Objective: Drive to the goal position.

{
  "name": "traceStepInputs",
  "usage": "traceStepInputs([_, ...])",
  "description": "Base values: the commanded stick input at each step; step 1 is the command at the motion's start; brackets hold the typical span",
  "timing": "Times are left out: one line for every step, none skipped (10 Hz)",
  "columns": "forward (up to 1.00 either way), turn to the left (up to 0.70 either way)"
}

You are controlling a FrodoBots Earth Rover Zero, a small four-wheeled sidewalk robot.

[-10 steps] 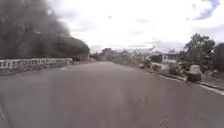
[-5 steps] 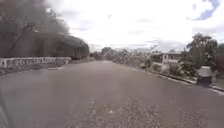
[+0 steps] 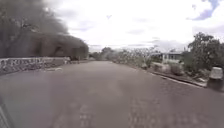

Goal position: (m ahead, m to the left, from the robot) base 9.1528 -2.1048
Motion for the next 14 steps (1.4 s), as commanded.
traceStepInputs([0.70, 0.00])
traceStepInputs([0.70, 0.00])
traceStepInputs([0.70, 0.00])
traceStepInputs([0.70, 0.00])
traceStepInputs([0.70, 0.00])
traceStepInputs([0.70, 0.00])
traceStepInputs([0.70, 0.00])
traceStepInputs([0.70, 0.00])
traceStepInputs([0.70, 0.00])
traceStepInputs([0.70, 0.00])
traceStepInputs([0.70, 0.00])
traceStepInputs([0.70, 0.00])
traceStepInputs([0.70, 0.00])
traceStepInputs([0.70, 0.00])
